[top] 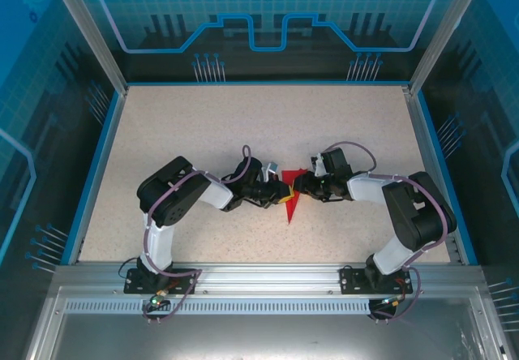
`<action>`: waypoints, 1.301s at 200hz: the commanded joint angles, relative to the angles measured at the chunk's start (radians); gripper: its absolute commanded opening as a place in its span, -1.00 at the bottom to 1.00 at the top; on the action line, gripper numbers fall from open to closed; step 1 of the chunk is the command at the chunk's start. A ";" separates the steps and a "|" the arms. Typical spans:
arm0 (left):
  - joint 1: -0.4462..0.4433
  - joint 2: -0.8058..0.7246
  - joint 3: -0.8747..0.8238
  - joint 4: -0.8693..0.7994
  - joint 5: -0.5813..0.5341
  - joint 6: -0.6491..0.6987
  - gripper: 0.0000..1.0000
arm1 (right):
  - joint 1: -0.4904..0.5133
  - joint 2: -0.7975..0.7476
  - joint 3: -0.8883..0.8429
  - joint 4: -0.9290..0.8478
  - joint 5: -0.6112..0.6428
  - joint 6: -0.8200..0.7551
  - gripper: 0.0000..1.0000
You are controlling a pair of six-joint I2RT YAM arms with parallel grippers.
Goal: Fold a paper plane with a square sheet of paper (fold left side to right side)
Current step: Fold the wing for the fifth time at the center of the table.
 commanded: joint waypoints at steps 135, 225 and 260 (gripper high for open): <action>0.047 -0.072 -0.078 0.026 -0.029 0.051 -1.00 | -0.029 -0.058 0.062 -0.030 -0.051 -0.015 0.30; 0.055 -0.054 -0.074 0.011 -0.039 0.075 -1.00 | -0.027 0.003 0.086 -0.026 -0.060 -0.010 0.34; 0.057 -0.043 -0.070 0.003 -0.043 0.085 -1.00 | -0.022 0.022 0.095 -0.021 -0.066 -0.009 0.35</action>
